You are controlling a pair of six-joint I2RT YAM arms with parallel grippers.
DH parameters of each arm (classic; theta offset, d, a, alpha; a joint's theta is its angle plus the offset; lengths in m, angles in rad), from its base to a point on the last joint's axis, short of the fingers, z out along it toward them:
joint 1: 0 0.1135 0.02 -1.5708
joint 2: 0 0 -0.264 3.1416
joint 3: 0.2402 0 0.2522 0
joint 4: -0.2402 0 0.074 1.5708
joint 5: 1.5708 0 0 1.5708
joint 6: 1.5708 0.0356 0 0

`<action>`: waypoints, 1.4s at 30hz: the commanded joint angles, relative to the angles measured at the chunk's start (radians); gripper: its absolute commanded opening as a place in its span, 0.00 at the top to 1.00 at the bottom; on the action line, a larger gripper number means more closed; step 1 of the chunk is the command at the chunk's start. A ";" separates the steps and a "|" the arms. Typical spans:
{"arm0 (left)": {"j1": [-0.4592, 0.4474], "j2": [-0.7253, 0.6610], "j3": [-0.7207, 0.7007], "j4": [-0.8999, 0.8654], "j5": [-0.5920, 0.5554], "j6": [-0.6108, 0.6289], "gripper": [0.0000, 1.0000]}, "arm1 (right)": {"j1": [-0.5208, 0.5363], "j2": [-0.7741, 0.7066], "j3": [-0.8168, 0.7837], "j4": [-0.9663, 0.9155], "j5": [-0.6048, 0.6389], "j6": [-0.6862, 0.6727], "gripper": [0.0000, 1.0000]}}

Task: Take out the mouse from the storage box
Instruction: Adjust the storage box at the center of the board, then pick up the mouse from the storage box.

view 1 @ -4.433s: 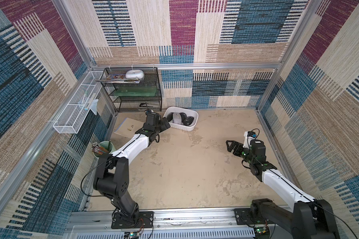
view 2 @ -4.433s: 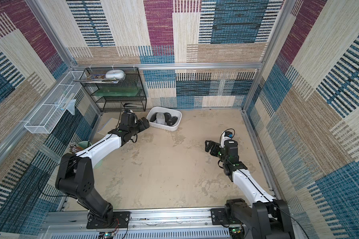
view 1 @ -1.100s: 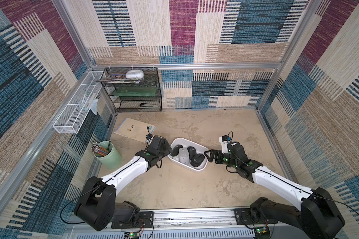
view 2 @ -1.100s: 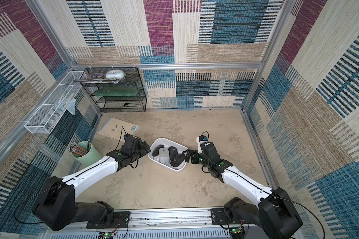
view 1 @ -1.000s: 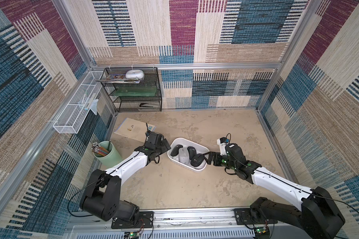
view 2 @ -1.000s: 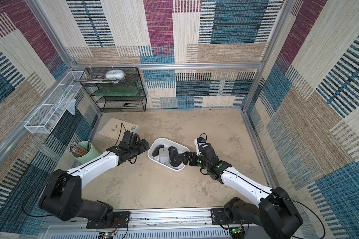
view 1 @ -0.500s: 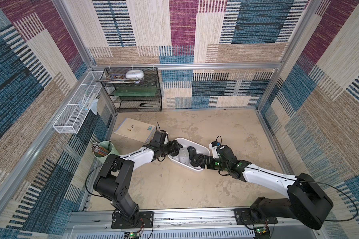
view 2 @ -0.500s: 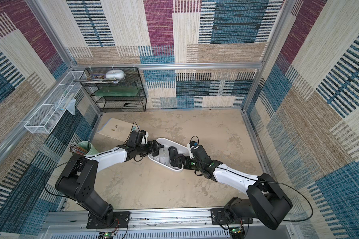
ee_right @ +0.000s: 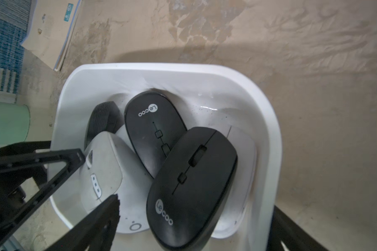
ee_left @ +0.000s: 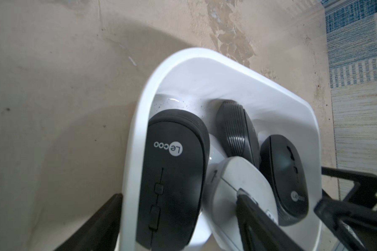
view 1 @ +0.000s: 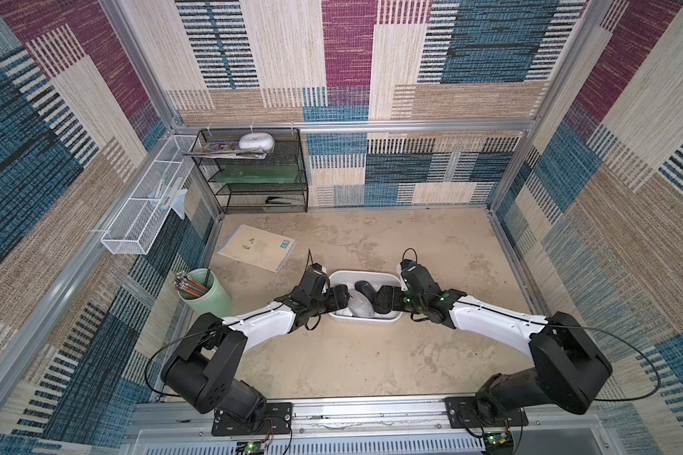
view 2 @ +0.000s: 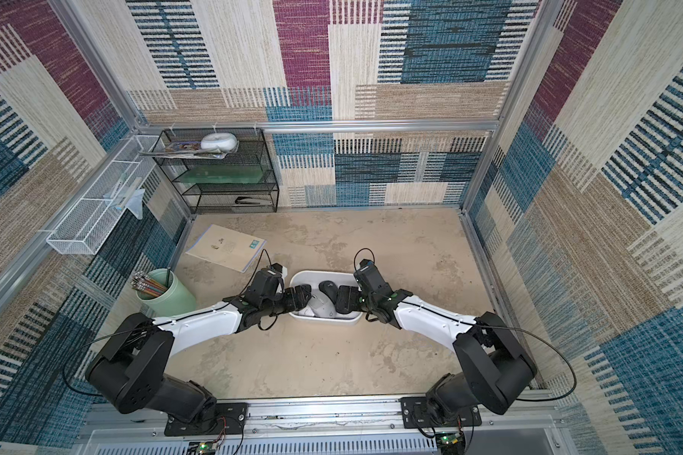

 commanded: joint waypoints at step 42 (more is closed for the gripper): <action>-0.024 -0.604 -0.206 -0.270 -0.374 0.166 0.07 | 0.198 0.246 0.447 -0.609 0.338 0.020 0.19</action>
